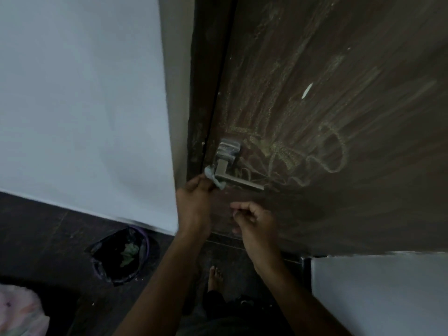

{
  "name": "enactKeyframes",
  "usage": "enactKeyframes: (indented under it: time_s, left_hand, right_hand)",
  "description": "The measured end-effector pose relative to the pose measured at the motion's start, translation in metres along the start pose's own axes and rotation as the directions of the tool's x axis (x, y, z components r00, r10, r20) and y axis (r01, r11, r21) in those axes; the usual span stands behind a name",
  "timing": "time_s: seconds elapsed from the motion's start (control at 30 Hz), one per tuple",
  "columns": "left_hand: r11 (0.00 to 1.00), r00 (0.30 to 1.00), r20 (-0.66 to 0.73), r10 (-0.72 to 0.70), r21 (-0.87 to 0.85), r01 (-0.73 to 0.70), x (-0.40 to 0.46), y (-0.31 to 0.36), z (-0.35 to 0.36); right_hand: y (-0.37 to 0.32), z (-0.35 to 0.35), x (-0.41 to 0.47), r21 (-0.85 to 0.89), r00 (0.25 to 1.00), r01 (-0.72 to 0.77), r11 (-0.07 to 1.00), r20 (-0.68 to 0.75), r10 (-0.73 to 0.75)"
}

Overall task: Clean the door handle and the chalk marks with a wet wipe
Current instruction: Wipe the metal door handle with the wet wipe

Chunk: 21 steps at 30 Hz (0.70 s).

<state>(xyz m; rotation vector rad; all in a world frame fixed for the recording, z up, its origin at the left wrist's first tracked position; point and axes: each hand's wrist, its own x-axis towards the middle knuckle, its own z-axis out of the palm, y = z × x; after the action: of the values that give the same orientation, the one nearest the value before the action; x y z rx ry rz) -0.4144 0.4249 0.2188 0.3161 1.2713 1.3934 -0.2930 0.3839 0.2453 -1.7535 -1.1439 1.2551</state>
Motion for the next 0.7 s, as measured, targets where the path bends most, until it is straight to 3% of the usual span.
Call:
enactKeyframes:
  time_s: [0.07,0.3,0.43,0.53,0.7]
  left_hand:
    - [0.993,0.997,0.026,-0.07,-0.09,0.072,0.0,-0.003,0.001]
    - [0.986,0.981,0.152,-0.122,-0.092,0.136,-0.001,-0.009,0.009]
    - [0.973,0.992,0.093,-0.08,-0.21,0.098,0.013,0.002,0.006]
    - [0.989,0.995,0.095,0.008,-0.148,0.006,0.012,0.004,0.006]
    - [0.992,0.994,0.032,-0.101,-0.067,0.103,0.002,-0.007,0.011]
  right_hand:
    - [0.001,-0.003,0.002,0.003,1.0,0.002,1.0,0.001,-0.002]
    - [0.006,-0.007,0.009,-0.005,1.0,0.012,1.0,0.002,-0.012]
    - [0.007,-0.007,0.012,0.018,1.0,-0.007,1.0,0.001,0.007]
    - [0.008,-0.008,0.013,0.02,1.0,-0.017,1.0,0.001,0.017]
    - [0.007,-0.006,0.013,0.005,1.0,-0.008,1.0,0.003,0.008]
